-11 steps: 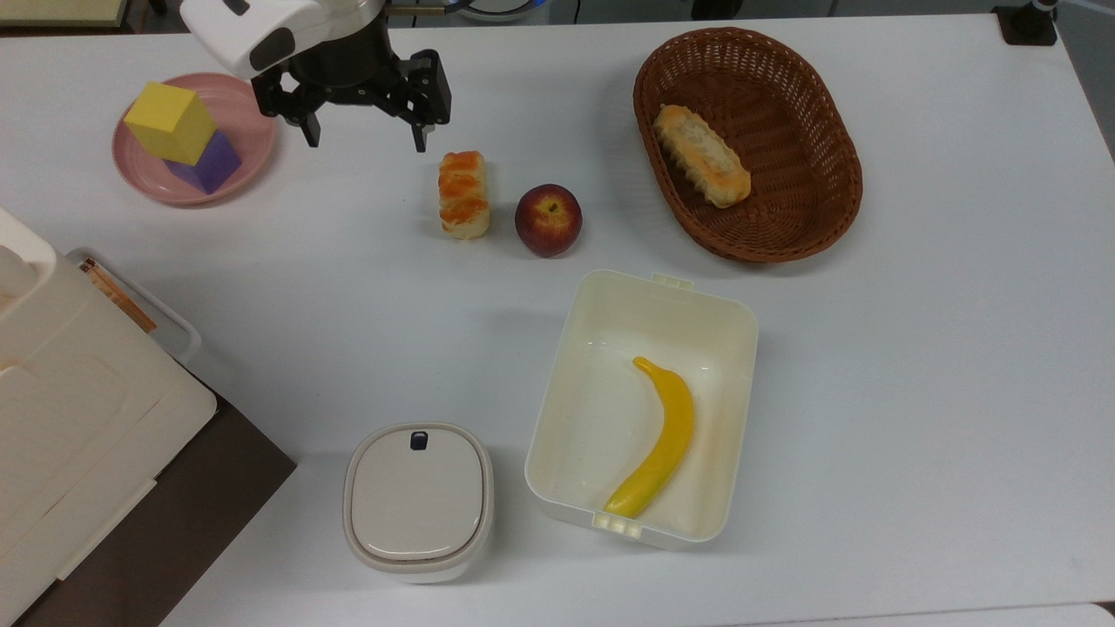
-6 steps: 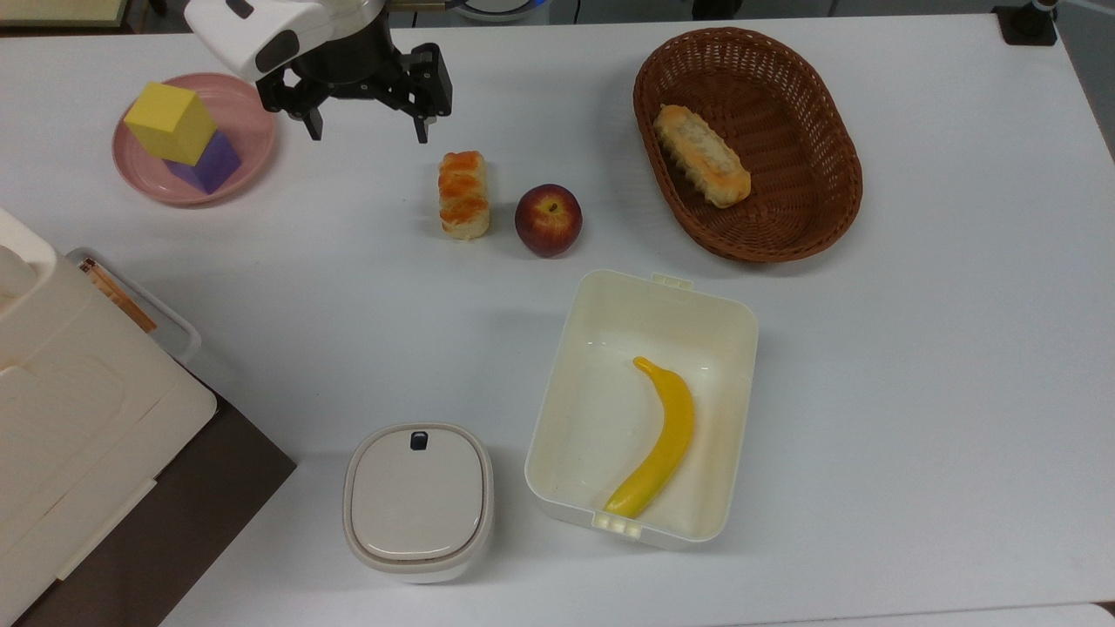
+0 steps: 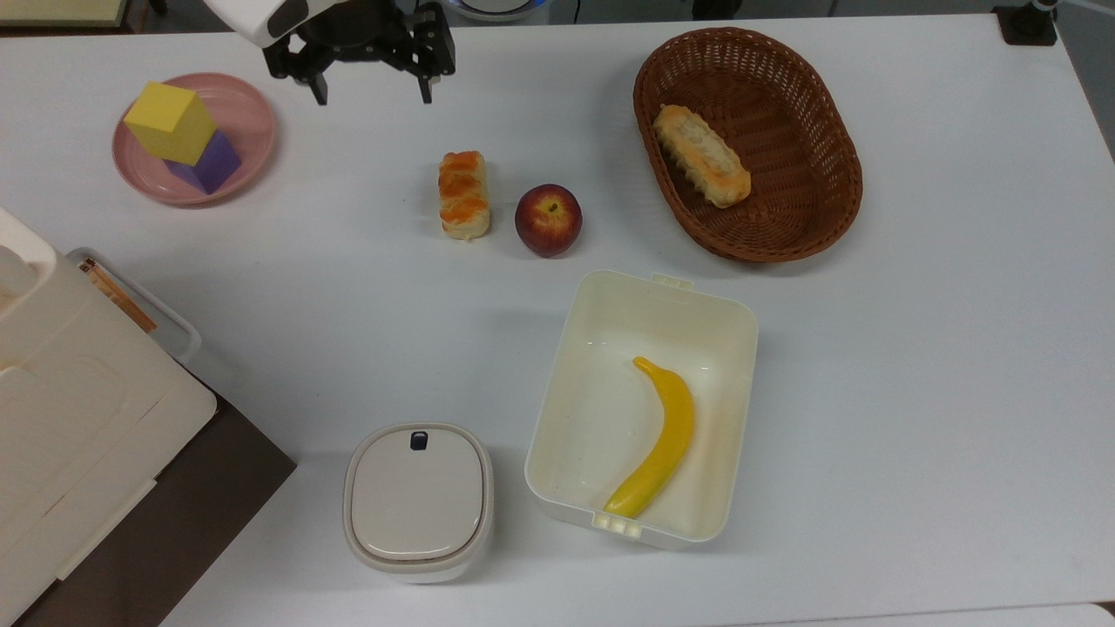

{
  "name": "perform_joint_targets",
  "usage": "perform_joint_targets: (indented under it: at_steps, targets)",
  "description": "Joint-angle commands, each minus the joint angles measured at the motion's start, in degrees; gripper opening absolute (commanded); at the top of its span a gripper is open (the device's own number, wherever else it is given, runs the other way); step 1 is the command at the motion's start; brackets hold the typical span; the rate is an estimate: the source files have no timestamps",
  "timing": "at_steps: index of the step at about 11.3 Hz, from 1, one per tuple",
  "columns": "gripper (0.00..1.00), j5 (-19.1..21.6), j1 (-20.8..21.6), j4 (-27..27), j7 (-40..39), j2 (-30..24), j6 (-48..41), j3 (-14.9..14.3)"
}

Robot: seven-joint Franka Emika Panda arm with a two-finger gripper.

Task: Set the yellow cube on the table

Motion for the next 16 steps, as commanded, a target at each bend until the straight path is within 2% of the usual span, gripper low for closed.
perform_joint_targets:
  at_steps: [1, 4, 6, 8, 12, 16]
  targets:
    - [1.0, -0.6, 0.4, -10.6, -1.5, -4.8, 0.4, 0.3]
    - [1.0, -0.8, 0.6, -15.9, -4.7, -3.7, 1.1, 0.6]
    - [1.0, -0.8, 0.6, -16.6, -9.1, -1.2, 1.0, 0.7]
    - [1.0, -0.8, 0.6, -16.9, -9.3, 0.0, 1.1, 0.7]
    - [1.0, -2.0, 0.6, -16.1, -8.9, 1.7, 1.1, 0.7]
    - [1.0, -3.4, -0.1, -10.5, -8.5, 1.6, 0.4, 0.0]
